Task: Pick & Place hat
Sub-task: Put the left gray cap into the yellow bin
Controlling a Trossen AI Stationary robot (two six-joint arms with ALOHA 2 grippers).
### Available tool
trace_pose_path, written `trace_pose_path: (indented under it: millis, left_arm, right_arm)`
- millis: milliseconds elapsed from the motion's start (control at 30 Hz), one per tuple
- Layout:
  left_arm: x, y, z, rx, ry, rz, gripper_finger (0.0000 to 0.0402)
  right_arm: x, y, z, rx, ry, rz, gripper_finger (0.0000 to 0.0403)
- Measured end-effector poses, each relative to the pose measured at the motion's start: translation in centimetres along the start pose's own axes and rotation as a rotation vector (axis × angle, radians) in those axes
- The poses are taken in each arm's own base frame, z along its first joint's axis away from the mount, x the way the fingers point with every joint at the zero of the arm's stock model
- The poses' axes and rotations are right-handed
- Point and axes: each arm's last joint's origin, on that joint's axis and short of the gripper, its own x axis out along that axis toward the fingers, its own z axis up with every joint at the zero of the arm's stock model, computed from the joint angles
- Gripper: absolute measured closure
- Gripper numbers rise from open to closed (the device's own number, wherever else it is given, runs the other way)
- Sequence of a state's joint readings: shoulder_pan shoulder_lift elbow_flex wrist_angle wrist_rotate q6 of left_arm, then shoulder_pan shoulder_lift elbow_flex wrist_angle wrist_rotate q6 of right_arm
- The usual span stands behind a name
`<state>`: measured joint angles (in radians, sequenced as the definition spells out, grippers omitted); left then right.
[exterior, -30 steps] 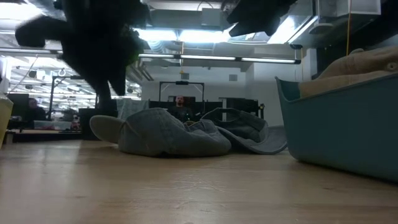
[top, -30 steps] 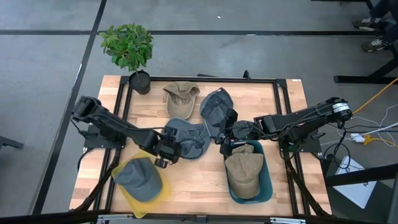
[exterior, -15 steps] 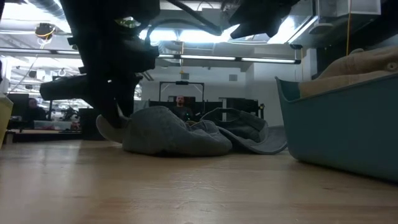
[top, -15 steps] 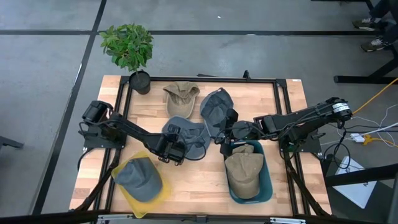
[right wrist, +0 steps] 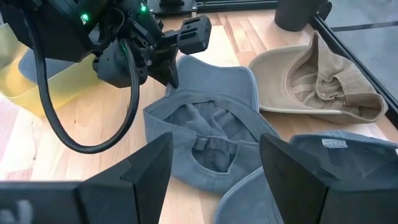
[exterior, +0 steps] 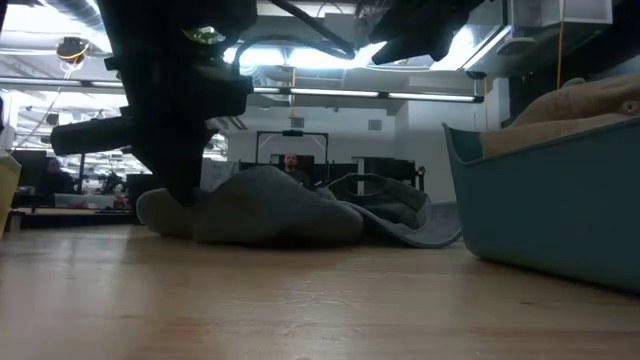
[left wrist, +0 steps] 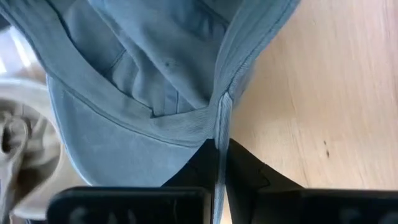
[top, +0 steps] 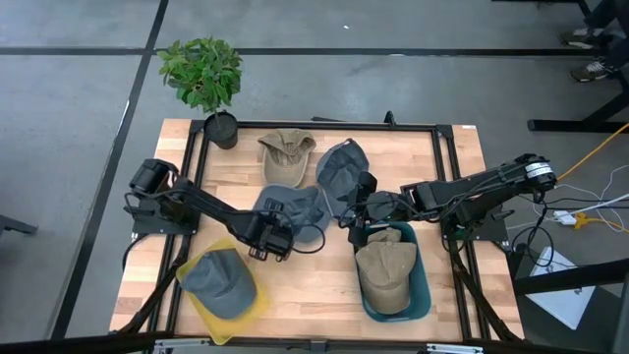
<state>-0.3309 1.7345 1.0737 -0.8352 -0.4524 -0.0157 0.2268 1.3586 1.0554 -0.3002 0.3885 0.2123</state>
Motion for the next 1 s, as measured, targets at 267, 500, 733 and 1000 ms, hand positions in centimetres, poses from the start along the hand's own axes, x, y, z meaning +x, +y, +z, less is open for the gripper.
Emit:
trace_pose_path:
  millis: [267, 500, 733, 1000]
  left_arm:
    - [-3.7, 2.2, -2.0, -0.296, -0.055, 0.156, 0.0393]
    - [-9.0, 4.5, -6.1, -0.755, -0.232, 0.351, 0.0394]
    - [-11.6, 3.5, -5.9, -0.669, -0.3, -0.313, 0.0394]
    - [-14.2, 4.9, -7.5, -0.733, -0.483, -0.302, 0.0393]
  right_arm:
    - [0.0, -0.2, -0.1, 0.046, -0.002, -0.061, 0.0164]
    - [0.0, -0.5, 0.0, 0.088, -0.033, -0.174, 0.0164]
    - [0.0, -0.5, 0.0, 0.066, -0.032, -0.157, 0.0164]
    - [0.0, -0.3, 0.2, 0.048, -0.043, -0.113, 0.0164]
